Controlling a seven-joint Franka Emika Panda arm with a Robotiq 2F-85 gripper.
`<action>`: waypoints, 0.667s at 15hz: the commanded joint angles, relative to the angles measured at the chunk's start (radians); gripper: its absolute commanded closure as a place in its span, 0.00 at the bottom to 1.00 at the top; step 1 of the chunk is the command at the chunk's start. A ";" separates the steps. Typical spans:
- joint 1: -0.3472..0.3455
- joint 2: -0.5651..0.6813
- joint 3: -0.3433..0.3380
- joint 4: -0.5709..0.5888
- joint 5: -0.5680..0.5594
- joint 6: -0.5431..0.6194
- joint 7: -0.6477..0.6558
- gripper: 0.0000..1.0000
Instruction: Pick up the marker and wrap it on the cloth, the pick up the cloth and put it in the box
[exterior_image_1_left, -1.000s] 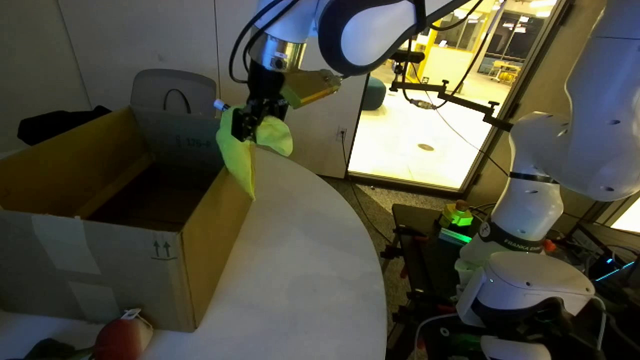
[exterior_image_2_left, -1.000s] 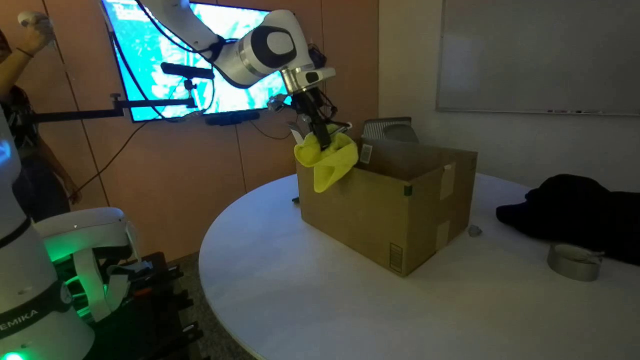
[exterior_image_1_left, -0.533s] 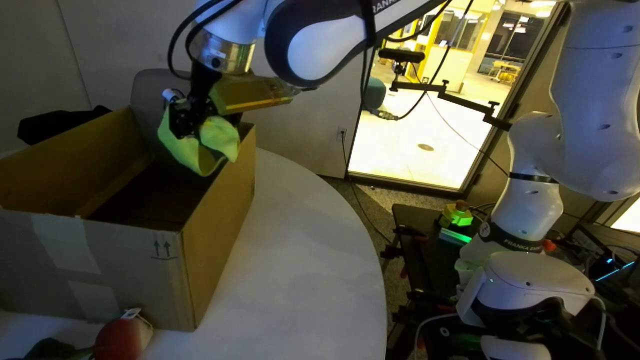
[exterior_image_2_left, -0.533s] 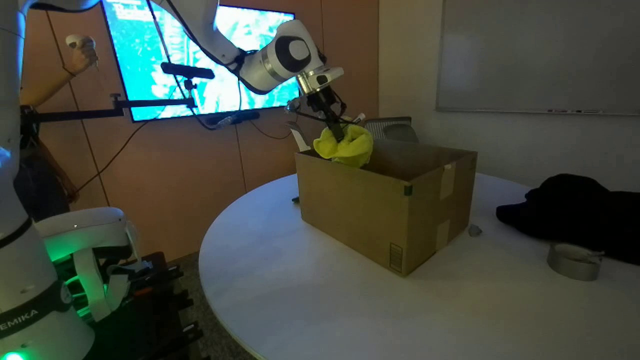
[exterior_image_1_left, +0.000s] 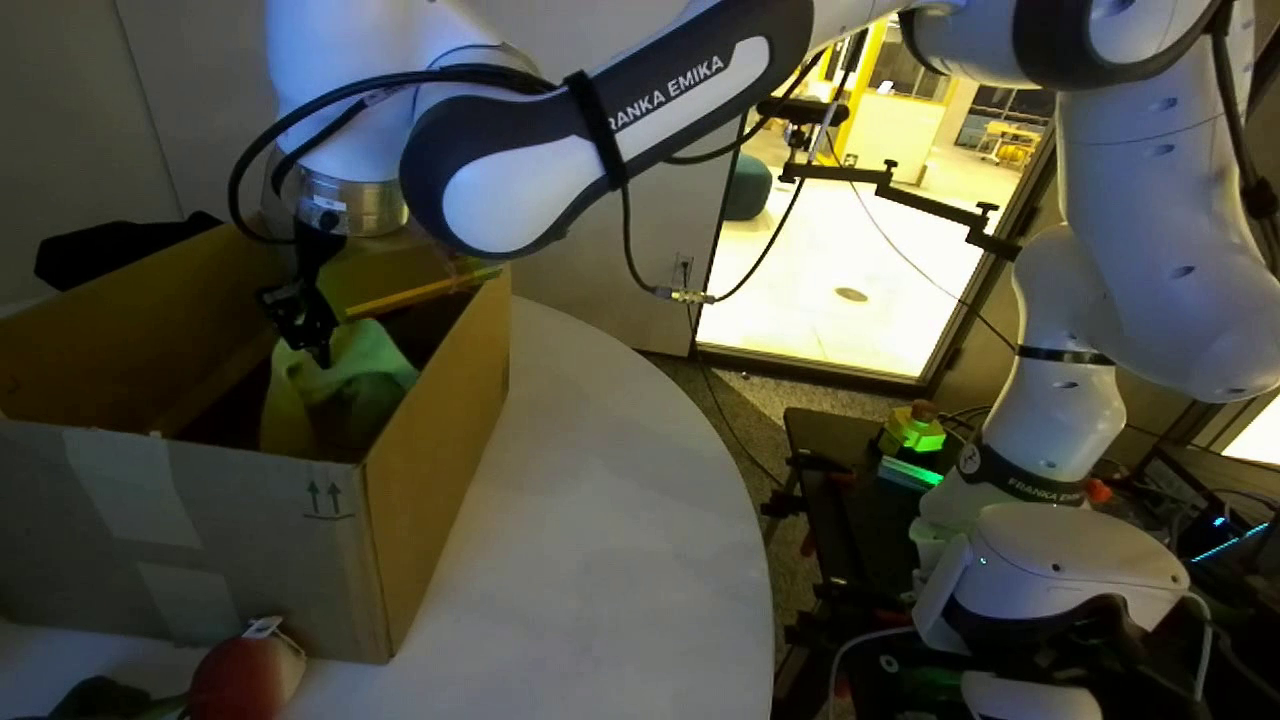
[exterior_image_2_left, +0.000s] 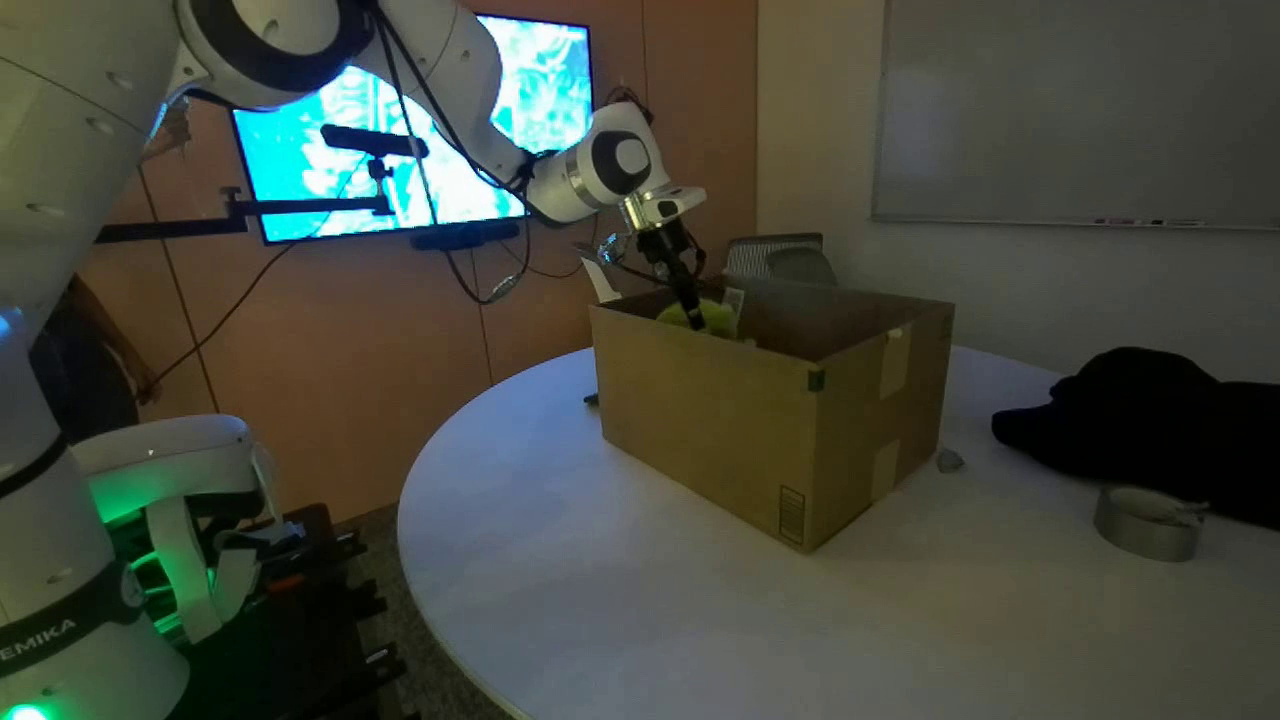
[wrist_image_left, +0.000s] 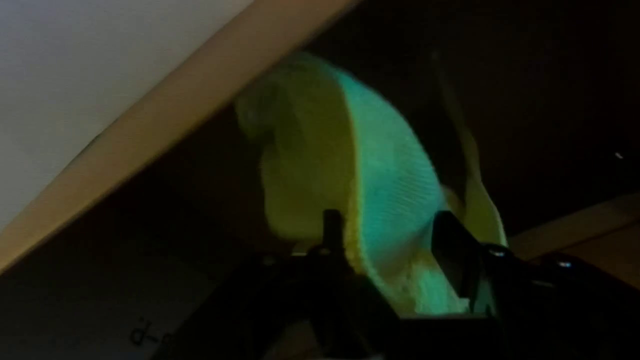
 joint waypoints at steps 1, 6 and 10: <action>0.017 0.089 -0.015 0.178 0.043 -0.114 -0.088 0.15; 0.020 0.124 -0.022 0.271 0.056 -0.192 -0.185 0.00; 0.013 0.141 -0.011 0.318 0.075 -0.268 -0.276 0.00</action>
